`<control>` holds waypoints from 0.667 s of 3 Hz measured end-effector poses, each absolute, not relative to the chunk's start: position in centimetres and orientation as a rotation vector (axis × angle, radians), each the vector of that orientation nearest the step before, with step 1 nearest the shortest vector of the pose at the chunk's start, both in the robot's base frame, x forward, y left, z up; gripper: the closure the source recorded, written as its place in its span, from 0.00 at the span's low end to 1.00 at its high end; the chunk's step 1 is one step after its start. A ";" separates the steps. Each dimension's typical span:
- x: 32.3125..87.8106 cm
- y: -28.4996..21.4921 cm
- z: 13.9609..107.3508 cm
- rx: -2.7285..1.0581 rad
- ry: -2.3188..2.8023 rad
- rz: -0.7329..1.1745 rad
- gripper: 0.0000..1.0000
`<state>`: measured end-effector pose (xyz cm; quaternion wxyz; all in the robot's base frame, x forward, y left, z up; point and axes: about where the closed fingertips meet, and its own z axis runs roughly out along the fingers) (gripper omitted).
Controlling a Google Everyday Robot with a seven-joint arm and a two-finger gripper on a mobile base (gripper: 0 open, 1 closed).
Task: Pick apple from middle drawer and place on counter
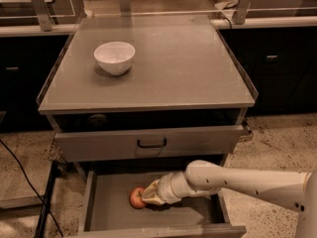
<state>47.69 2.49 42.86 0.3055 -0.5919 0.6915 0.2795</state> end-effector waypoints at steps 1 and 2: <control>47.8 3.4 41.0 -1.579 1.856 0.765 0.20; 47.7 3.4 41.0 -1.577 1.860 0.764 0.20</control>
Offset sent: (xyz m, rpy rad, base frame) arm 0.0034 0.0097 -0.0241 -0.0160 0.0433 0.0075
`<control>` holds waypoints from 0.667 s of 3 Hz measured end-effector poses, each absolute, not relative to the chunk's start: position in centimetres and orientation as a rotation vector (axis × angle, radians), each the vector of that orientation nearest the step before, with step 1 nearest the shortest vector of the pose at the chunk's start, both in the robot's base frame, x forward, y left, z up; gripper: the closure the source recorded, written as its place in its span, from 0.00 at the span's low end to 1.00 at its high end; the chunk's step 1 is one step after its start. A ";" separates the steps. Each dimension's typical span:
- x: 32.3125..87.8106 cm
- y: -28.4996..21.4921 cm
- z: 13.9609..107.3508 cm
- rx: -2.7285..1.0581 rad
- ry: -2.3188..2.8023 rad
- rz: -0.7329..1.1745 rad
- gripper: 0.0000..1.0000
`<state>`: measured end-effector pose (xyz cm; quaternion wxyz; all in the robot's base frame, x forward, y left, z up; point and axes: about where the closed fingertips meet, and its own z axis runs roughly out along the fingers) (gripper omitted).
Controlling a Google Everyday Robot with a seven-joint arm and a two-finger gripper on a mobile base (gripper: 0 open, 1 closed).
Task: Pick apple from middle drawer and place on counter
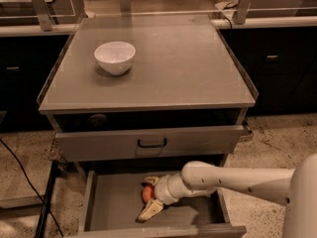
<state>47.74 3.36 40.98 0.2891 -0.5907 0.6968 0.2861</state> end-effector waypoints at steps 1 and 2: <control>47.7 3.1 40.7 -1.557 1.867 0.739 0.20; 47.7 2.8 40.6 -1.550 1.870 0.720 0.20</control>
Offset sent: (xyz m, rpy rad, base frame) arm 0.0012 -0.0107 -0.0043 -0.0170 -0.0399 -0.0510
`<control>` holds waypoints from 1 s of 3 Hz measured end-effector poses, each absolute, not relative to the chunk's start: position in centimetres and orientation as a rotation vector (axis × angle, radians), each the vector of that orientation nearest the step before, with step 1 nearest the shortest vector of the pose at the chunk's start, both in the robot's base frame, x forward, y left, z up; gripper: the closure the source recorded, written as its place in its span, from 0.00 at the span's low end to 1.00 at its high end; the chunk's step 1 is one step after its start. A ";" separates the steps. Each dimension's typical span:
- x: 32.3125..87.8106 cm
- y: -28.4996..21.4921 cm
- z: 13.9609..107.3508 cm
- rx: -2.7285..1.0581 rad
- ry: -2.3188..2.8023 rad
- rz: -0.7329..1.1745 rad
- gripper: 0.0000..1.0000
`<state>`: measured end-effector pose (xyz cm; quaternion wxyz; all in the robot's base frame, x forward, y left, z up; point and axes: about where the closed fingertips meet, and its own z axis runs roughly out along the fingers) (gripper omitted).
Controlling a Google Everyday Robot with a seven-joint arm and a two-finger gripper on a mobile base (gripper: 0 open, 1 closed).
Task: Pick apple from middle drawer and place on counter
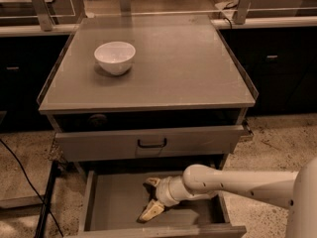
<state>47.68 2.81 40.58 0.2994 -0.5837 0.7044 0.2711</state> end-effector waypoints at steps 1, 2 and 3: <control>47.8 2.4 40.4 -1.545 1.876 0.709 0.21; 48.2 1.5 40.5 -1.574 1.876 0.645 0.21; 49.2 -0.3 40.5 -1.696 1.874 0.514 0.21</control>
Offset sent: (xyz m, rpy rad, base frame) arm 0.0132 -0.0283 0.0027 -0.1003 -0.0839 -0.0109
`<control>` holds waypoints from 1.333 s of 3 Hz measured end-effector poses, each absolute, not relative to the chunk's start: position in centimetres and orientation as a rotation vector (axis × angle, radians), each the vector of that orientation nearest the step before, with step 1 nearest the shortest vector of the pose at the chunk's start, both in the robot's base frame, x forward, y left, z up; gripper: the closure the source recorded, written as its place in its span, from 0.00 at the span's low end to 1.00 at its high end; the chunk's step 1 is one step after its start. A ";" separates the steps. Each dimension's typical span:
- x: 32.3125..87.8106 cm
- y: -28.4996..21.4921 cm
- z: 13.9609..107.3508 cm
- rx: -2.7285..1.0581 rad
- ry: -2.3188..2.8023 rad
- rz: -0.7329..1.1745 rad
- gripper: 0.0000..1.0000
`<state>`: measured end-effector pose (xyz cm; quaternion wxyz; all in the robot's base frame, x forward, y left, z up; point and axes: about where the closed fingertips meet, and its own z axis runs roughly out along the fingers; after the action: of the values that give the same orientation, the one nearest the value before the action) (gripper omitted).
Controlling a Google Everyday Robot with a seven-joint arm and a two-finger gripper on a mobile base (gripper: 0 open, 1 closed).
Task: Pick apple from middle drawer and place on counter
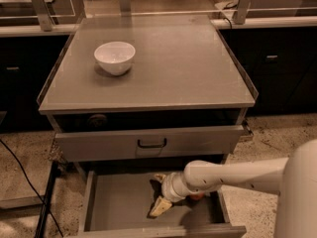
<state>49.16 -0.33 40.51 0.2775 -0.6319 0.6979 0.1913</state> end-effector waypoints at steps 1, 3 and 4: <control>49.8 -2.0 40.1 -1.786 1.882 0.439 0.21; 51.4 -9.0 38.3 -1.820 2.014 0.335 0.26; 51.4 -9.0 38.3 -1.820 2.014 0.335 0.23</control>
Offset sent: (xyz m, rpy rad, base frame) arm 0.0249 -0.0899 -0.0224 -0.2436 0.0299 0.0161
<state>51.40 -9.03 38.33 0.2018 -0.6518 0.7211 0.1201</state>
